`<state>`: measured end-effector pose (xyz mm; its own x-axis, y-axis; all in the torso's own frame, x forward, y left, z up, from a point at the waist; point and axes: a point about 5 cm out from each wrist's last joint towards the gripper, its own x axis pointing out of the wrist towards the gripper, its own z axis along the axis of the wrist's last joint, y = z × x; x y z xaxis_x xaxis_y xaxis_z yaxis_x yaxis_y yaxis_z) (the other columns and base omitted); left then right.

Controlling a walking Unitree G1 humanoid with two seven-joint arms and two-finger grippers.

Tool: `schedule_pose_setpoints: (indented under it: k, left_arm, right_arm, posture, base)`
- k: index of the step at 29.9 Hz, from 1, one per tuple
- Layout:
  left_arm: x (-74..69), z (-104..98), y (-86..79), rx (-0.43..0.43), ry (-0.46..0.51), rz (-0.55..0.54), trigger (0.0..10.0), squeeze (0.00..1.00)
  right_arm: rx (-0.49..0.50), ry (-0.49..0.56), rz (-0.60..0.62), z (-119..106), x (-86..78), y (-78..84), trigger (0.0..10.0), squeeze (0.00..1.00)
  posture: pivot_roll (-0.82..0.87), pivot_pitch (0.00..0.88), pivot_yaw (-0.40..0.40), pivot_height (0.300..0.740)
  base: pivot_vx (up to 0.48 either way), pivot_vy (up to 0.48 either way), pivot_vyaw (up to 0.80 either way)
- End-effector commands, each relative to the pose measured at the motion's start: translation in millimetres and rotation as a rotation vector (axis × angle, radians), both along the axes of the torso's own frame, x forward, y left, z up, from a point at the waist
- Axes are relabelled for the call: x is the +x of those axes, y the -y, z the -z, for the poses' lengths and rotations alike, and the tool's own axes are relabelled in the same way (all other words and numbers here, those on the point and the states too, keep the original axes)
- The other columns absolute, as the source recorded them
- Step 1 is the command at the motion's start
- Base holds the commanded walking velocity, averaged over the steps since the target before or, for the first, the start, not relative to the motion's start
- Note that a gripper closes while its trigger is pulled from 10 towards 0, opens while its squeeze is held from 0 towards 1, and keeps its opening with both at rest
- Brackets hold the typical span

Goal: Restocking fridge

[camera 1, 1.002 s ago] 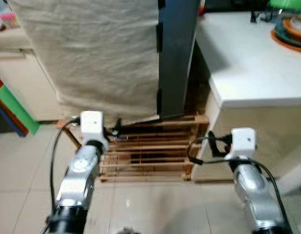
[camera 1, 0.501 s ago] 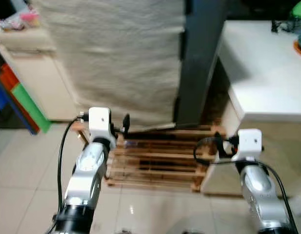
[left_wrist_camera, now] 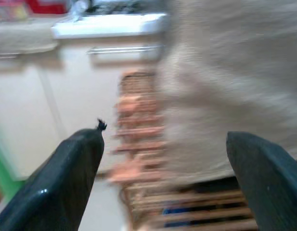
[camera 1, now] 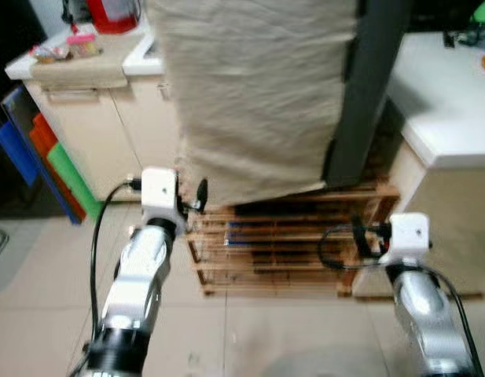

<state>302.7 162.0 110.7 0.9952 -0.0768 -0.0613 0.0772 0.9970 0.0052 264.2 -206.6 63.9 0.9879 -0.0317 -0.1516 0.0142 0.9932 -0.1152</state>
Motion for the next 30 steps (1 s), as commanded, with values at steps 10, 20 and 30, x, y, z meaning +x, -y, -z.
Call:
schedule_pose_setpoints:
  k: [10,20,30]
  left_arm:
    - [3.0,3.9,-0.1,-0.021,-0.028,-0.012,10.0,0.0]
    - [3.0,7.5,4.7,0.057,-0.036,0.014,10.0,0.0]
    - [3.5,2.0,1.5,0.05,-0.003,-0.015,10.0,0.0]
  right_arm:
    - [-0.012,0.018,0.01,-3.8,1.8,4.9,10.0,0.0]
    - [-0.02,0.013,0.011,-1.2,-0.4,7.3,10.0,0.0]
    - [-0.03,0.003,0.027,3.1,-7.2,11.1,10.0,0.0]
  posture:
    - [-0.1,0.043,0.078,0.74]
    - [-0.1,0.039,0.079,0.74]
    - [-0.11,0.042,0.086,0.74]
  base:
    - [0.0,0.476,0.0]
    - [0.0,0.399,-0.4]
    - [0.312,0.0,0.0]
